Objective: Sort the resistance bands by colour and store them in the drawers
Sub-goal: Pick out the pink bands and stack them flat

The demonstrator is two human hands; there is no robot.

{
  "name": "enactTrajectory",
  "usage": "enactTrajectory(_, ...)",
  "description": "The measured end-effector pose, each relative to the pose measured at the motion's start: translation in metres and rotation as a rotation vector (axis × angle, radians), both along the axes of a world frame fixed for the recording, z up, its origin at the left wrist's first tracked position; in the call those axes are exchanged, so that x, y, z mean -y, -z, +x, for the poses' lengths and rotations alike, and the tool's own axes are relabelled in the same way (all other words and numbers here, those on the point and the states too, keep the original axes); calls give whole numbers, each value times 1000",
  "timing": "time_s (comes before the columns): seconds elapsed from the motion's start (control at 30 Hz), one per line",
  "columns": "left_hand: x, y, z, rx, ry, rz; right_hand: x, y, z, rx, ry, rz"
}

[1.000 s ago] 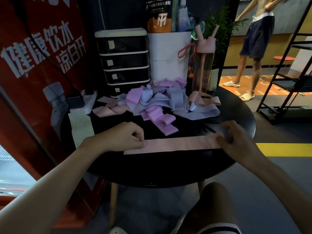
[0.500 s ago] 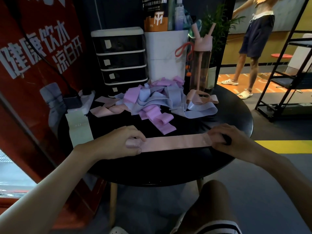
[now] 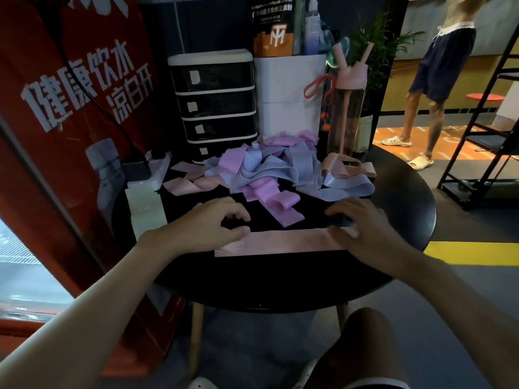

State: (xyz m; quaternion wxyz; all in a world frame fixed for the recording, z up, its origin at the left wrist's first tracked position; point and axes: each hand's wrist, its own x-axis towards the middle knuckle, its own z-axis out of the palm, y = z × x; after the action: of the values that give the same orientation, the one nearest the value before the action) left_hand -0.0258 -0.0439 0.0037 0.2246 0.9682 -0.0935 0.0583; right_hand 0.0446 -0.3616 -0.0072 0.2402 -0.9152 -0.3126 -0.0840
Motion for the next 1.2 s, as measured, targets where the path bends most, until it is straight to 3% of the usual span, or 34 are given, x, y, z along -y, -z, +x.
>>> enactTrajectory(0.13, -18, -22, 27, 43, -56, 119, -68, 3, -1, 69, -115, 56)
enactTrajectory(0.27, -38, -36, 56, 35, -193, 237, -116, 13, 3, 188, -87, -96)
enactTrajectory(0.47, -62, -32, 88, 54, -378, 284, -122, 30, 9, 135, -30, -139)
enactTrajectory(0.77, -71, -14, 111, 46, -433, 378, -123, 32, 13, 120, -52, -141)
enactTrajectory(1.2, -75, -31, 90, 80, -333, 209, -124, 28, 10, 67, -48, -107)
